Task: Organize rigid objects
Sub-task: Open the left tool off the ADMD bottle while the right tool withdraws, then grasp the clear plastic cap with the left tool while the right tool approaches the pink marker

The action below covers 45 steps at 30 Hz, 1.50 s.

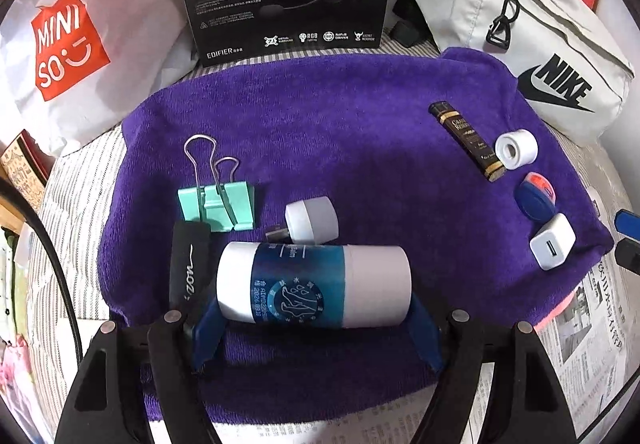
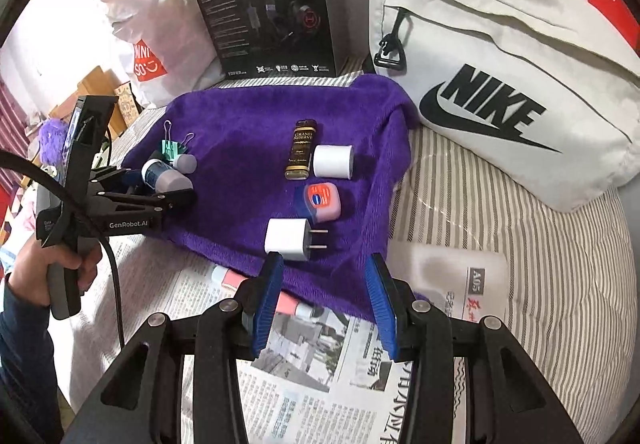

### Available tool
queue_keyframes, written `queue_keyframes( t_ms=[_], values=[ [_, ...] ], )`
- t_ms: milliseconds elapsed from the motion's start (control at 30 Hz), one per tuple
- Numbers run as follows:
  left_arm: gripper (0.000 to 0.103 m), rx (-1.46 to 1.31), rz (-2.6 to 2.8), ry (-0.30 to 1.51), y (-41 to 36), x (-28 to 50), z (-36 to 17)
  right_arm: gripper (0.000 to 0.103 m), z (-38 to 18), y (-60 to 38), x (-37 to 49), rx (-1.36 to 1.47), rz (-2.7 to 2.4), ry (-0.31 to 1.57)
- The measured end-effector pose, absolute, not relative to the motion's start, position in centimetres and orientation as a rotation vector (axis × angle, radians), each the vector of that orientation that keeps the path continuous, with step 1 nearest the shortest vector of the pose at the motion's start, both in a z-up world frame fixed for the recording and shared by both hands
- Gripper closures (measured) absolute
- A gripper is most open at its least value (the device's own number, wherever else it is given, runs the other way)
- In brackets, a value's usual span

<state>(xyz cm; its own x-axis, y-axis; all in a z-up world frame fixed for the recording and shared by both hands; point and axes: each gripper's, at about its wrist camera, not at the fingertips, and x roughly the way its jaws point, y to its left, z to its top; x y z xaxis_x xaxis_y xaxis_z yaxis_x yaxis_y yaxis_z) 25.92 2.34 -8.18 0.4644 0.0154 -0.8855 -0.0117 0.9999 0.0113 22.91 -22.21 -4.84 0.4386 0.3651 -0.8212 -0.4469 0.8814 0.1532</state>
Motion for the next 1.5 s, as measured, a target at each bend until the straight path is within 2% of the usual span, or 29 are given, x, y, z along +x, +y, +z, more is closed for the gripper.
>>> queue_keyframes(
  t_ms=[233,333,733,1200,1233,1333,1500],
  values=[
    [0.026,-0.039,0.018,1.092,2.5,24.6,-7.2,0.06,-4.4,-23.1,21.6,-0.078,0.499,0.998],
    [0.021,-0.05,0.01,1.077,2.3,23.7,-6.3,0.059,-4.3,-23.4,20.7,-0.08,0.487,0.994],
    [0.02,-0.046,-0.015,1.049,0.6,18.7,-4.7,0.059,-4.4,-24.4,16.7,-0.057,0.476,1.007],
    [0.02,-0.071,-0.051,0.999,-2.0,17.5,-7.6,0.059,-6.4,-27.0,13.8,-0.005,0.438,1.023],
    [0.021,-0.072,-0.052,0.998,-2.1,17.7,-7.9,0.059,-6.7,-27.2,13.5,-0.001,0.433,1.022],
    [0.035,-0.087,-0.041,0.99,-2.1,18.0,-8.4,0.059,-7.4,-27.7,13.1,0.001,0.426,1.028],
    [0.043,-0.043,-0.026,0.981,-2.9,18.3,-8.6,0.059,-8.9,-28.3,12.9,0.026,0.428,1.053]
  ],
)
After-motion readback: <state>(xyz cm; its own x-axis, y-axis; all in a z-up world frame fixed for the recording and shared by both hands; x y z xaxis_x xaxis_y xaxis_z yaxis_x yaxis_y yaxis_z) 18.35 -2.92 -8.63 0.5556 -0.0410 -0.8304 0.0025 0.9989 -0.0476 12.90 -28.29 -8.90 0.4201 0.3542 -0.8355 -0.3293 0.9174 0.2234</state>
